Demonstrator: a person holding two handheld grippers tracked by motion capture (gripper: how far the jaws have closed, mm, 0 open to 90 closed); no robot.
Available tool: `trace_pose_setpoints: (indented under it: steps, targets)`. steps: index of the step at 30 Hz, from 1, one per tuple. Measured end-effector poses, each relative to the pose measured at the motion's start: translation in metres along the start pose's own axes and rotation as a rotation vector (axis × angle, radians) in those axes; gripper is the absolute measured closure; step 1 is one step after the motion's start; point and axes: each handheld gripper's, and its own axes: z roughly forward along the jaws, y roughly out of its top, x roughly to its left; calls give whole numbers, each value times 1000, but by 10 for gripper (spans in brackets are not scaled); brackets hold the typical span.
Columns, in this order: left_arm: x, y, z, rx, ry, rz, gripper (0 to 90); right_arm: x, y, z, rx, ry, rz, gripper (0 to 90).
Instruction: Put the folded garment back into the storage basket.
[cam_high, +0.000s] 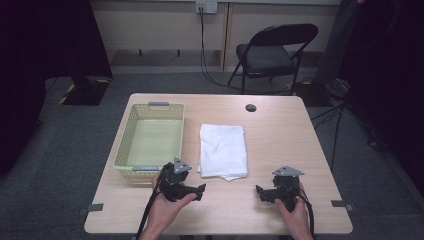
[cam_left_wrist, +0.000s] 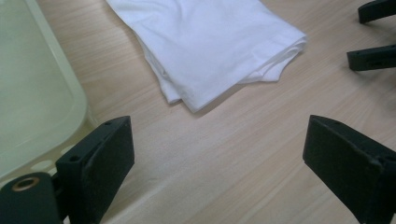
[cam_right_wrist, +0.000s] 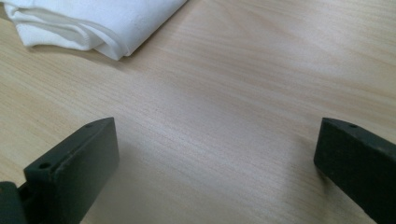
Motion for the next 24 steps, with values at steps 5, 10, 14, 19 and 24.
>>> trace_pose_setpoints:
  steps: [5,10,14,19,24]
  targets:
    - [-2,3,9,16,17,6,84,0,0,0,1,0,1,0]
    - [-3,11,14,17,18,10,86,0,0,0,0,0,1,0]
    - [-11,15,14,9,18,23,93,0,0,0,0,-1,1,0]
    - [-21,21,17,10,14,53,91,1,0,0,0,-5,5,0]
    - [-25,30,24,6,16,62,90,1,0,0,0,-5,6,0]
